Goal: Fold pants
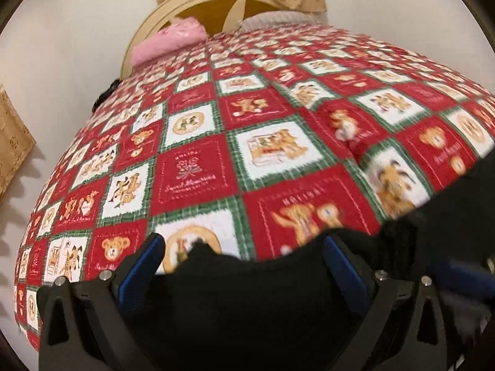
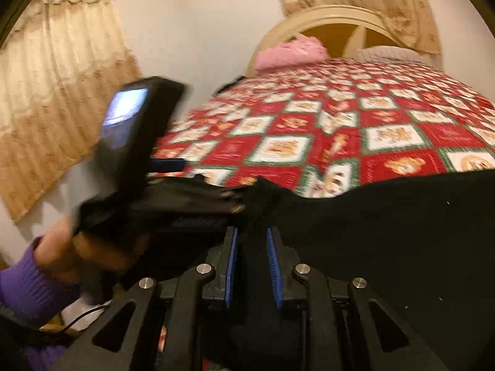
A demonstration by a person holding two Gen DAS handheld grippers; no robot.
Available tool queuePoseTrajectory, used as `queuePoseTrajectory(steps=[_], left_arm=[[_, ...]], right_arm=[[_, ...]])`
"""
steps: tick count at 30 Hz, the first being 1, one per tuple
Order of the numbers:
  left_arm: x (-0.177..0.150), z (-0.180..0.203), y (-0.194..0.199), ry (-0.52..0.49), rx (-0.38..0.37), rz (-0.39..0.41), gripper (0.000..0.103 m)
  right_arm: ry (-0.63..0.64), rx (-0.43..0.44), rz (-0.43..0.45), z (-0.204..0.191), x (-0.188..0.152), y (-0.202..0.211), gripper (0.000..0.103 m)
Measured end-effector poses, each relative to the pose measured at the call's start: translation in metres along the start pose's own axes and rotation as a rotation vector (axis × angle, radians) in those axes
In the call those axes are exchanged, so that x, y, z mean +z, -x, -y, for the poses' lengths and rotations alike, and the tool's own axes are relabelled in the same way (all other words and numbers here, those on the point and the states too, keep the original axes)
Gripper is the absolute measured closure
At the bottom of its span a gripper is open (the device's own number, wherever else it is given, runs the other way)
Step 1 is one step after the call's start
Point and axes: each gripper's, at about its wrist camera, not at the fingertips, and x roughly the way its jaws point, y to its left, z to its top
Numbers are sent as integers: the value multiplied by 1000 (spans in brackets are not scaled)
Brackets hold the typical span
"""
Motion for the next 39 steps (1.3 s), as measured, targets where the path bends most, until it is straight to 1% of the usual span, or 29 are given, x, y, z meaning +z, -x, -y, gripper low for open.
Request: queuePoseTrajectory(steps=[1, 3, 4, 6, 7, 8, 10, 11, 12, 13, 14, 15, 17, 19, 20, 22, 23, 25, 26, 27, 28, 29, 30, 32, 33, 34, 35, 37, 39], left_arm=[[4, -6, -1, 26, 9, -6, 0], [8, -20, -4, 102, 53, 0, 0], [10, -28, -5, 147, 44, -3, 0], [9, -41, -5, 228, -8, -17, 0], [9, -43, -2, 252, -31, -12, 0], [7, -44, 6, 265, -55, 10, 0], [8, -34, 21, 248, -94, 54, 0], [8, -29, 29, 232, -118, 75, 0], [7, -23, 39, 213, -148, 95, 0], [7, -17, 48, 197, -178, 112, 0], [6, -11, 55, 183, -202, 127, 0], [5, -4, 61, 169, -221, 141, 0], [2, 10, 70, 150, -242, 166, 0], [2, 19, 72, 140, -277, 176, 0], [2, 25, 72, 130, -292, 174, 0], [0, 38, 70, 110, -294, 168, 0], [-2, 44, 67, 104, -282, 171, 1], [-8, 51, 55, 96, -219, 150, 1], [-12, 53, 43, 97, -182, 106, 1], [-16, 53, 34, 104, -168, 67, 0], [-21, 50, 25, 125, -178, 31, 0], [-25, 46, 23, 152, -199, 35, 0], [-27, 44, 26, 162, -202, 53, 0], [-26, 45, 28, 141, -189, 40, 0], [-26, 44, 30, 137, -187, 33, 0], [-26, 43, 33, 142, -188, 30, 0], [-27, 40, 38, 151, -194, 32, 0], [-31, 38, 46, 155, -213, 50, 0], [-36, 39, 53, 142, -217, 70, 0]], right_arm=[[15, 10, -13, -3, -2, -1, 81], [63, 18, -80, -10, -15, -15, 81], [94, 4, -37, -14, -20, -12, 81], [127, -5, -16, -17, -24, -11, 81], [131, 0, -21, -17, -23, -11, 81], [126, 6, -30, -17, -21, -11, 81], [84, 39, -35, -14, -15, -2, 81], [52, 69, -17, -11, -12, 8, 81], [13, 94, 25, -6, -8, 25, 81], [-1, 88, 50, -2, -4, 35, 81], [-10, 48, 88, 4, 0, 54, 81], [-21, -18, 134, 14, 5, 74, 81], [-59, -114, 197, 34, 12, 100, 81], [-141, -200, 217, 66, 19, 117, 81], [-172, -208, 218, 77, 20, 118, 81], [-205, -219, 201, 96, 22, 112, 81], [-218, -259, 167, 107, 21, 102, 81], [-273, -331, 79, 128, 14, 80, 84], [-334, -300, 105, 140, 10, 76, 85], [-393, -256, 149, 148, 6, 78, 85], [-427, -230, 165, 153, 5, 80, 86], [-443, -216, 173, 155, 5, 80, 87], [-454, -199, 184, 156, 5, 83, 87], [-467, -173, 222, 152, 5, 95, 87], [-475, -165, 254, 148, 4, 106, 85], [-470, -161, 273, 145, 3, 114, 85], [-436, -165, 284, 137, 2, 126, 85], [-373, -211, 270, 121, -2, 140, 85], [-299, -245, 248, 100, -16, 154, 85]])
